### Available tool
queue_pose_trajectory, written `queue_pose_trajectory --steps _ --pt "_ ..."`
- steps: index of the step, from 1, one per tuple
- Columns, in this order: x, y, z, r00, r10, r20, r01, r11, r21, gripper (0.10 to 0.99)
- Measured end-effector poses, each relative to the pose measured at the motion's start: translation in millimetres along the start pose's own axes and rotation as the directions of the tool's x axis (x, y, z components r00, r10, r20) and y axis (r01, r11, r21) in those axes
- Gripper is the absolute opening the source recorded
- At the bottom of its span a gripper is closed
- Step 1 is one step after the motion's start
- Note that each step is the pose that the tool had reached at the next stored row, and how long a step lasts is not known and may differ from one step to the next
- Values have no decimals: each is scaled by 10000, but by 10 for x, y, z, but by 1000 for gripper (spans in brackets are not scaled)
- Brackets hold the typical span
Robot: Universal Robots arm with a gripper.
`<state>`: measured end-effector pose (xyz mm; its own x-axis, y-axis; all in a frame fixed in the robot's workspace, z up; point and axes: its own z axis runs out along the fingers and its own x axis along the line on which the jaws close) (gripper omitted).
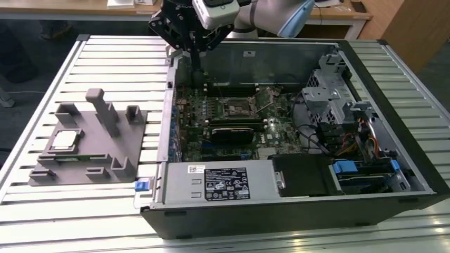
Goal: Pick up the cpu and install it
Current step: 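Reach for the cpu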
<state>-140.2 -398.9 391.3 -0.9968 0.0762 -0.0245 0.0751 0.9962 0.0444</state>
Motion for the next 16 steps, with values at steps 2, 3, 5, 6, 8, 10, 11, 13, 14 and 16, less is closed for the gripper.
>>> queue_pose_trajectory --steps 2,3,5,6,8,10,11,13,14,16 --pt "9 -1 1 10000 0 -1 0 10000 1 106" --pt "13 -1 2 10000 0 0 0 10000 0 106" --pt "21 -2 3 10000 0 0 0 10000 0 106" --pt "25 -2 4 10000 -1 -1 1 10000 1 106" --pt "34 -3 5 10000 -1 0 1 10000 0 106" --pt "42 -4 7 10000 0 0 0 10000 0 106" --pt "46 -4 8 10000 0 0 0 10000 0 106" --pt "54 -4 9 10000 0 0 0 10000 0 106" --pt "58 -5 10 10000 -1 -1 1 10000 0 106" --pt "65 -5 11 10000 0 0 0 10000 0 106"
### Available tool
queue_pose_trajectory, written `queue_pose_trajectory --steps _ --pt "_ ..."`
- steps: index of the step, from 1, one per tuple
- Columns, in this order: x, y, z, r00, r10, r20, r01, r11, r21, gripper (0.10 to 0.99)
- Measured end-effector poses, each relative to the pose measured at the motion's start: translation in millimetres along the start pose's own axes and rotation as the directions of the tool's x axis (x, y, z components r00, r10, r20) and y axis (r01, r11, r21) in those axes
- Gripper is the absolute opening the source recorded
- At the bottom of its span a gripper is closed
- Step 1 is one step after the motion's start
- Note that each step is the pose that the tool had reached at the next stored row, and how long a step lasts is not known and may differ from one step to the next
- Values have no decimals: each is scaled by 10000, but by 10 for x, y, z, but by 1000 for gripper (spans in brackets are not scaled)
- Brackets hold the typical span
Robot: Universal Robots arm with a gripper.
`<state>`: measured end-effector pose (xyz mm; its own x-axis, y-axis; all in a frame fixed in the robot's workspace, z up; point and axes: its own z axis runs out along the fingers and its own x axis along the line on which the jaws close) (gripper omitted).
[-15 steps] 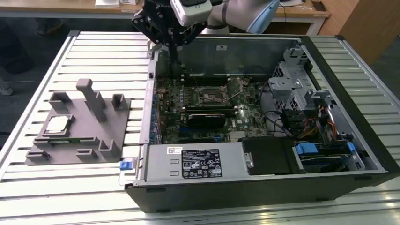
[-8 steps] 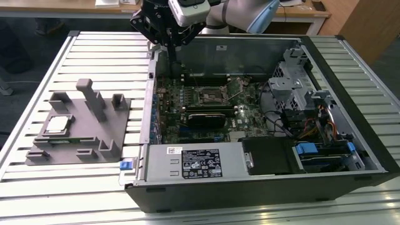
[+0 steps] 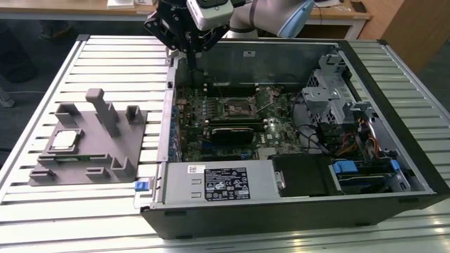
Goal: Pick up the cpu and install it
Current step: 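Reach for the cpu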
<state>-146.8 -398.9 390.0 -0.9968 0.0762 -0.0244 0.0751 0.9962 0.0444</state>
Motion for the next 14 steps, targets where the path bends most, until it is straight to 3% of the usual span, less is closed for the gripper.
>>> queue_pose_trajectory --steps 14 --pt "53 -5 11 10000 0 0 0 10000 0 106"
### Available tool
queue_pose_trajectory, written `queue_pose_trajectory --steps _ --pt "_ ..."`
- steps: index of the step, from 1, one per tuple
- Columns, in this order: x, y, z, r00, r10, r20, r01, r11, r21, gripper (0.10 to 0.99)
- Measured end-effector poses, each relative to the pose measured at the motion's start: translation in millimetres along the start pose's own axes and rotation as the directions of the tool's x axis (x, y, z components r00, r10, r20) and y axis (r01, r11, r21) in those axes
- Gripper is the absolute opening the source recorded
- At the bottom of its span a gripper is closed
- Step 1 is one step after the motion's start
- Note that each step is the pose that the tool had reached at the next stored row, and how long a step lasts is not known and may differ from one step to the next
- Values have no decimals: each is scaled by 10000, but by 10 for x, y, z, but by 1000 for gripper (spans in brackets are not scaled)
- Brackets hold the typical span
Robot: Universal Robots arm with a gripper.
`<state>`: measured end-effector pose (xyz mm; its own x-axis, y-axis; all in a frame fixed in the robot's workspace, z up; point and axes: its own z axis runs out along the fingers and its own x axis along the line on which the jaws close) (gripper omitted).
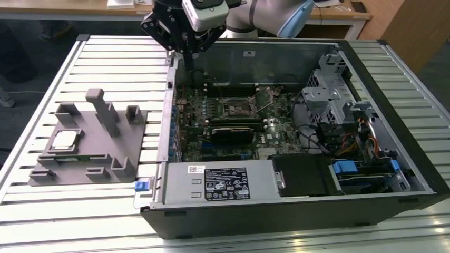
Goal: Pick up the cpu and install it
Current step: 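Reach for the cpu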
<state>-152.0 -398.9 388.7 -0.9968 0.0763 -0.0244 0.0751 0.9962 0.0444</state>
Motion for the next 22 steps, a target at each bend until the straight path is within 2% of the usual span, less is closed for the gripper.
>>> queue_pose_trajectory --steps 22 --pt "86 -7 17 10000 -1 -1 1 10000 0 106"
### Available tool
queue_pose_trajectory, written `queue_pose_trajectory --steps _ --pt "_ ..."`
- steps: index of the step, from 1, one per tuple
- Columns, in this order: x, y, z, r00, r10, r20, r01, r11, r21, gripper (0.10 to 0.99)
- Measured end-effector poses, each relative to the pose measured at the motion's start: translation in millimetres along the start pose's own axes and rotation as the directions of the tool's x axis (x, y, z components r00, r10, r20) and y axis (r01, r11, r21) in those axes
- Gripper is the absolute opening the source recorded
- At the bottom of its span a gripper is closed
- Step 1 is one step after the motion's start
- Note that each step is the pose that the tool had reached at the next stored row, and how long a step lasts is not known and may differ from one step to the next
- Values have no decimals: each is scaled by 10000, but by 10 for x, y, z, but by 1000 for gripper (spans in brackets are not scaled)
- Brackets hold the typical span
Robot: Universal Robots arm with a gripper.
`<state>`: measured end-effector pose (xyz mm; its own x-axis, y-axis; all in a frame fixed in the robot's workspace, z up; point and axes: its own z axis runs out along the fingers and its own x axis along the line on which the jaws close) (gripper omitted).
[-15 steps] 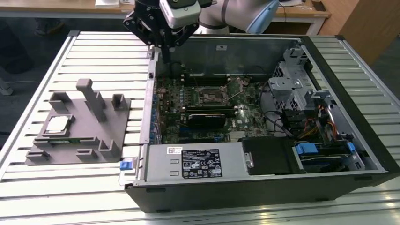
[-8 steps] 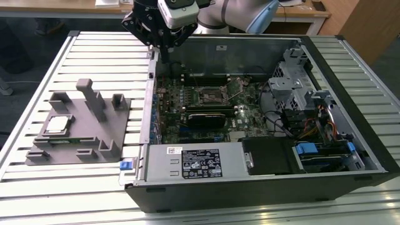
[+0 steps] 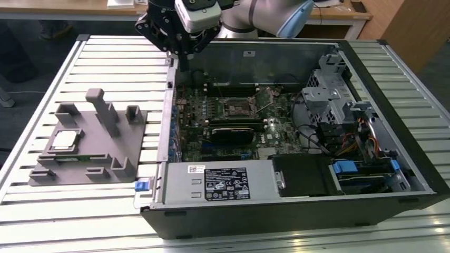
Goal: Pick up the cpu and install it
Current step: 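Reach for the cpu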
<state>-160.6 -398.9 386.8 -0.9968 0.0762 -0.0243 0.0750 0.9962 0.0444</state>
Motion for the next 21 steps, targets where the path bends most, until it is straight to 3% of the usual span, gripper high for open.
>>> queue_pose_trajectory --steps 21 --pt "211 -17 16 10000 1 0 -1 10000 -1 106"
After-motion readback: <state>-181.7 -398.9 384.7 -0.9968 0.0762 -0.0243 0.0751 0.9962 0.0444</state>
